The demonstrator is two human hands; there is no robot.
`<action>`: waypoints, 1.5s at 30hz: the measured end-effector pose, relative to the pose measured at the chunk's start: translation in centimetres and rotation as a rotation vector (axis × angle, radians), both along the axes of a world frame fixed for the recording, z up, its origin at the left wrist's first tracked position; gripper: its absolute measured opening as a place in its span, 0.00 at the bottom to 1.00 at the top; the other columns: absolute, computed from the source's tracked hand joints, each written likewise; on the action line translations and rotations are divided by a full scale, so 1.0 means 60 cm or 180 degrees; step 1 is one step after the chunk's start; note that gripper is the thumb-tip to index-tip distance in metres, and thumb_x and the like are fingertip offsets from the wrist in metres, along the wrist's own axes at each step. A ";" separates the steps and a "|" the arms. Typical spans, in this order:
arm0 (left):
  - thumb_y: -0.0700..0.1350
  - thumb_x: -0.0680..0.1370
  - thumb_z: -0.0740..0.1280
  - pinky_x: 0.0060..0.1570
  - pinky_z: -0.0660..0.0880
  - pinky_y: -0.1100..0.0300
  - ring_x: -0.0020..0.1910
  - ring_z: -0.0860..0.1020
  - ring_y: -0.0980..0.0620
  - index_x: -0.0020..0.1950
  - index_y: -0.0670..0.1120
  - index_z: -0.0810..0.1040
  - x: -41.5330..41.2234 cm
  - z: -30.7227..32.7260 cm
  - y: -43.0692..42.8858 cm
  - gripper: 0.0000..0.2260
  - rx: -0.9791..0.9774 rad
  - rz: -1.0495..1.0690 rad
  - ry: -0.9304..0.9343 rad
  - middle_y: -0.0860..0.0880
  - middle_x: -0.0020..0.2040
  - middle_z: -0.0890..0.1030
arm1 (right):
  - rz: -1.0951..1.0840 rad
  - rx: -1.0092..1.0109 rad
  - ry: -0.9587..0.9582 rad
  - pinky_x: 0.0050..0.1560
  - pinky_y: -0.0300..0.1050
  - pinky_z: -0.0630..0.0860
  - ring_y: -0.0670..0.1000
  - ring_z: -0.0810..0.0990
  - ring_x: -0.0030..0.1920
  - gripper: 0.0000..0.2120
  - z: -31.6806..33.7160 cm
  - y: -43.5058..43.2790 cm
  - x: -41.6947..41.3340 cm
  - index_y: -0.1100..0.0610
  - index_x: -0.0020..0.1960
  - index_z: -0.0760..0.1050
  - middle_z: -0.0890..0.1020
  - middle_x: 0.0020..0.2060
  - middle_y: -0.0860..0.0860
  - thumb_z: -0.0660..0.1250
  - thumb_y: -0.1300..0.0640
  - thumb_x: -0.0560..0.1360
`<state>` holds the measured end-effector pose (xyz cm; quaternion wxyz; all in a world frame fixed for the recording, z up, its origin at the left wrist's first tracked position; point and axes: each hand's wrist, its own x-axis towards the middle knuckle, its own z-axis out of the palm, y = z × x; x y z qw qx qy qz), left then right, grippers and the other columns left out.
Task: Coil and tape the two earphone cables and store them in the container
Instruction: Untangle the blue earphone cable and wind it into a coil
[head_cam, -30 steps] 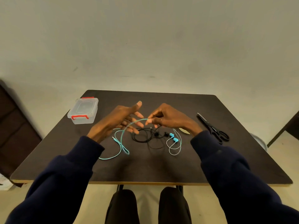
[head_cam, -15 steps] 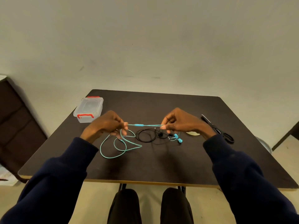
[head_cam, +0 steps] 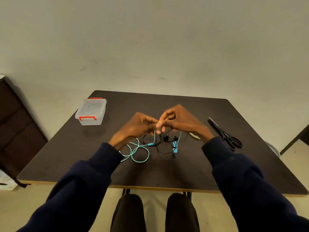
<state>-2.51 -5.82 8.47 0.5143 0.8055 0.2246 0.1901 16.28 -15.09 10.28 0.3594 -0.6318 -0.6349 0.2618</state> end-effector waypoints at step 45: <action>0.34 0.73 0.75 0.50 0.79 0.62 0.45 0.81 0.57 0.46 0.49 0.86 -0.115 -0.115 0.091 0.09 0.1226 0.0811 0.1091 0.51 0.45 0.85 | 0.0318 -0.0340 -0.0840 0.49 0.30 0.78 0.39 0.82 0.47 0.06 -0.117 0.018 -0.087 0.58 0.53 0.84 0.86 0.50 0.49 0.72 0.62 0.76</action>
